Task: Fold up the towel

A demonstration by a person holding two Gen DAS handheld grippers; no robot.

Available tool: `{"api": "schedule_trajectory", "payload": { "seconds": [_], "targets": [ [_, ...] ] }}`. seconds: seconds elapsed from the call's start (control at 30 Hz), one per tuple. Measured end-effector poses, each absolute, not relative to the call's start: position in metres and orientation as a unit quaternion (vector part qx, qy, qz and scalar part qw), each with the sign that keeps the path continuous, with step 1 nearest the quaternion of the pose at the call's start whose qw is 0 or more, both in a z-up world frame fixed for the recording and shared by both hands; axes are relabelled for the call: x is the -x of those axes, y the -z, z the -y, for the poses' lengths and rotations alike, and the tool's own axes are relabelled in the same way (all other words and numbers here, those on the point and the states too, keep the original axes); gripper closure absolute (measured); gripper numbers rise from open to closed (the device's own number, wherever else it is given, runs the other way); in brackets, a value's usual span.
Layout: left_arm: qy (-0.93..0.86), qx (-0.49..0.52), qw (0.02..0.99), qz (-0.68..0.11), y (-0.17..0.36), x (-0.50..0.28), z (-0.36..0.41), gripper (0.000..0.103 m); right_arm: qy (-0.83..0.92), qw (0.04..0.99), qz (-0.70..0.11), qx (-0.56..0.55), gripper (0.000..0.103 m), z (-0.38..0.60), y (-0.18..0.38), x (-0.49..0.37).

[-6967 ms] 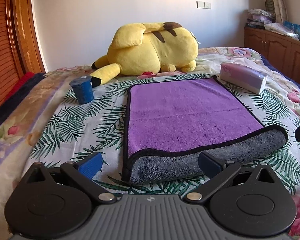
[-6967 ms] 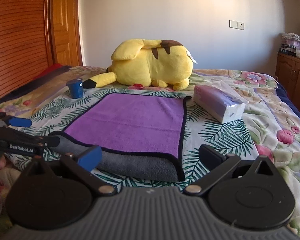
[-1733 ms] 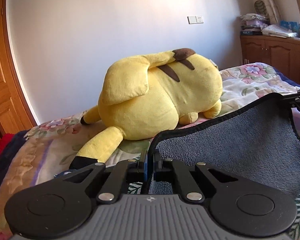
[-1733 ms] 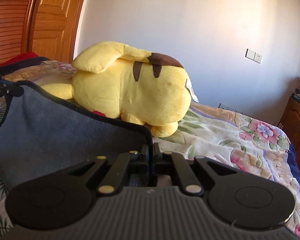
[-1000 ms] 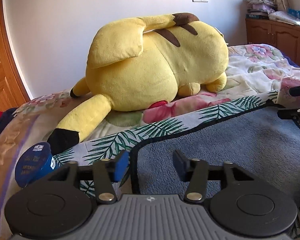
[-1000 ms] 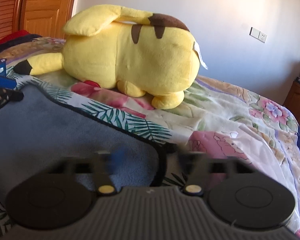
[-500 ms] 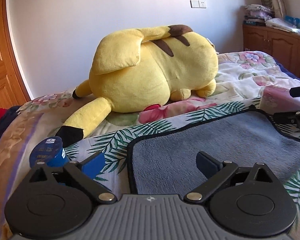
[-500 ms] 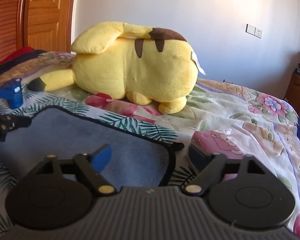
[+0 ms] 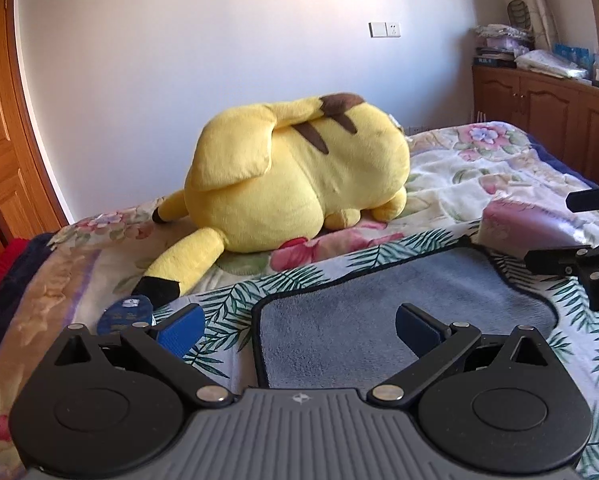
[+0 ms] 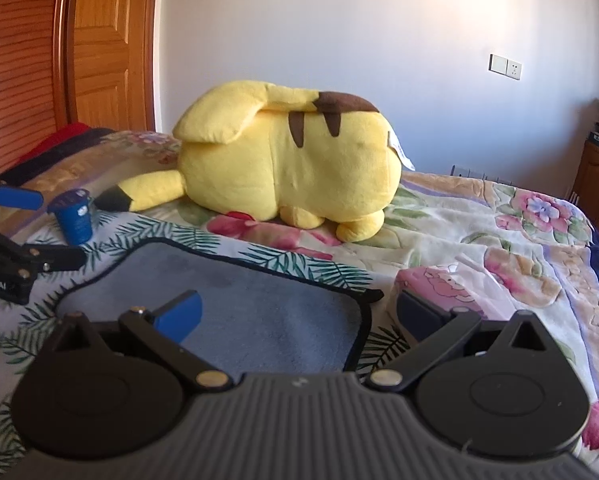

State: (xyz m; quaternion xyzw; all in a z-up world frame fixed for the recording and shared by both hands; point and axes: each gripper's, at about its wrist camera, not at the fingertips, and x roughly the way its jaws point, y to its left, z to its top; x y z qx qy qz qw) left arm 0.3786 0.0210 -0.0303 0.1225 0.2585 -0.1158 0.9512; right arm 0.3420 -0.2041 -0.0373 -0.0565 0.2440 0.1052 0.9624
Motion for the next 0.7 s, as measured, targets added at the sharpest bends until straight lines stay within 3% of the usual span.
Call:
{"api": "schedule_trajectory", "payload": {
  "seconds": [0.7],
  "targets": [
    [0.140, -0.134, 0.954, -0.228, -0.035, -0.281, 0.002, 0.000, -0.109, 0.970, -0.217, 0.031, 0.000, 0.208, -0.022, -0.256]
  ]
}}
